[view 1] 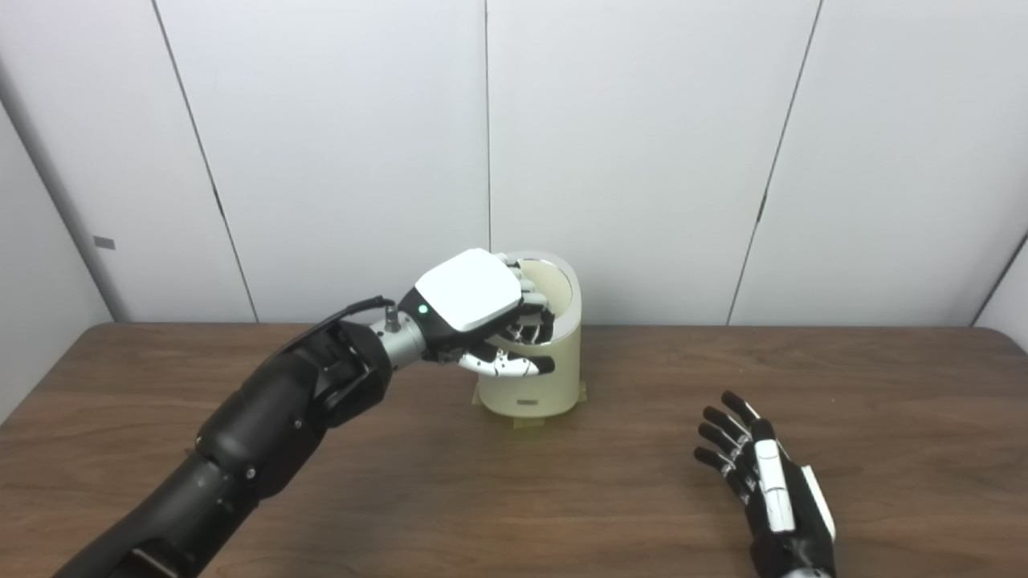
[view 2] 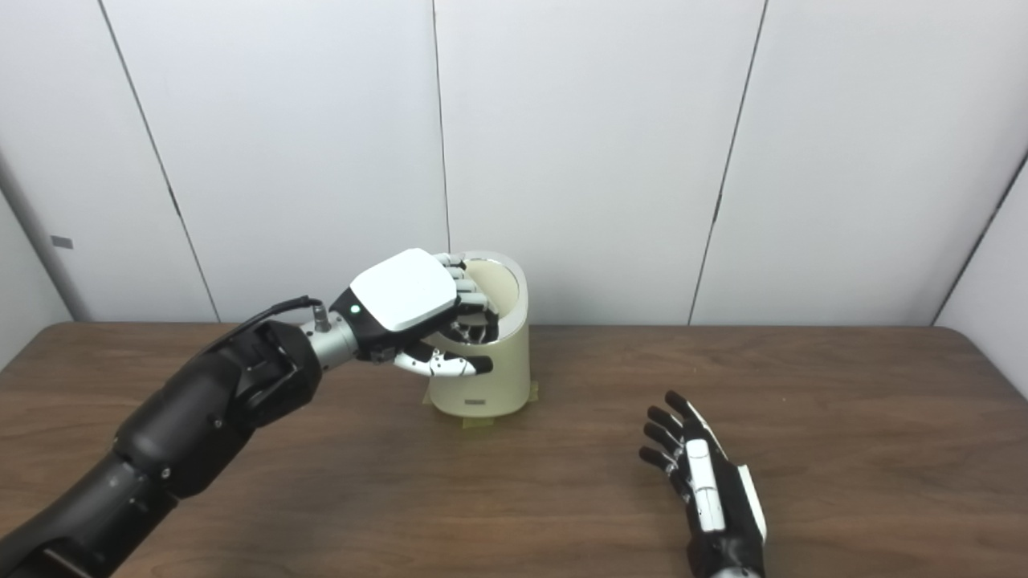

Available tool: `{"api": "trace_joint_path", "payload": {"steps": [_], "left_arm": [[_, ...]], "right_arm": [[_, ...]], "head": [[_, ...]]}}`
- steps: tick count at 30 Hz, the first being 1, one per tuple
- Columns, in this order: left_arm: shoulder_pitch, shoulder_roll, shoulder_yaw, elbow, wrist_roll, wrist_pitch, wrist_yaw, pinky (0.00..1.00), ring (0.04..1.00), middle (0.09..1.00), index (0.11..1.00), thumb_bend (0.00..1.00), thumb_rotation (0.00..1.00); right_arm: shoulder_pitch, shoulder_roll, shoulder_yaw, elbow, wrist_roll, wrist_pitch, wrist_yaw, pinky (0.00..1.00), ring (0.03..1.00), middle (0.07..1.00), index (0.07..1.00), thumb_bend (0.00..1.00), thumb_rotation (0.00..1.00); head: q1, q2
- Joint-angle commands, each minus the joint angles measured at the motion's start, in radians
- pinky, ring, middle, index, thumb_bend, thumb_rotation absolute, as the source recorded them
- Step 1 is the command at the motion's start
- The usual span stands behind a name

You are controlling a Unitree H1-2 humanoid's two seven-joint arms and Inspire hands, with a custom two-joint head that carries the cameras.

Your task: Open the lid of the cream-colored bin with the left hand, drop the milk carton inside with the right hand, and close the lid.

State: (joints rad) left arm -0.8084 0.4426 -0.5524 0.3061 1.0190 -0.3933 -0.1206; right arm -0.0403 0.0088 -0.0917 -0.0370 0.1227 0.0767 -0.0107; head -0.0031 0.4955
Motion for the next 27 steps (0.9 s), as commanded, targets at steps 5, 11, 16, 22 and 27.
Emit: {"api": "trace_joint_path", "payload": {"steps": [5,11,16,22,27], "left_arm": [[-0.008,0.023,-0.073,-0.010,0.072,0.015,-0.105,0.86,0.750,0.701,0.674,0.52,0.95],[0.015,0.017,-0.057,-0.042,0.018,0.026,-0.119,0.84,0.741,0.706,0.700,0.51,0.92],[0.034,0.010,-0.014,-0.046,-0.073,0.046,-0.140,0.83,0.738,0.720,0.759,0.52,0.92],[0.084,-0.021,0.102,-0.043,-0.188,0.009,0.031,0.82,0.741,0.746,0.857,0.46,0.71],[0.129,-0.085,0.229,-0.082,-0.274,0.050,0.125,0.79,0.721,0.726,0.859,0.41,0.71]], "right_arm": [[0.018,0.019,0.003,0.001,0.017,0.026,-0.003,0.74,0.820,0.828,0.870,0.47,0.90],[0.018,0.015,0.003,-0.003,0.023,0.031,0.003,0.74,0.820,0.831,0.870,0.48,0.90],[0.020,0.014,0.003,0.000,0.027,0.036,0.006,0.75,0.818,0.833,0.871,0.49,0.88],[0.016,0.007,0.005,0.026,0.037,0.021,0.021,0.77,0.809,0.833,0.873,0.51,0.86],[0.007,0.005,0.004,0.039,0.030,0.017,0.020,0.75,0.808,0.830,0.871,0.50,0.85]], "head": [[0.016,0.004],[0.015,0.001],[0.014,-0.006],[0.016,-0.014],[0.025,-0.004]]}}
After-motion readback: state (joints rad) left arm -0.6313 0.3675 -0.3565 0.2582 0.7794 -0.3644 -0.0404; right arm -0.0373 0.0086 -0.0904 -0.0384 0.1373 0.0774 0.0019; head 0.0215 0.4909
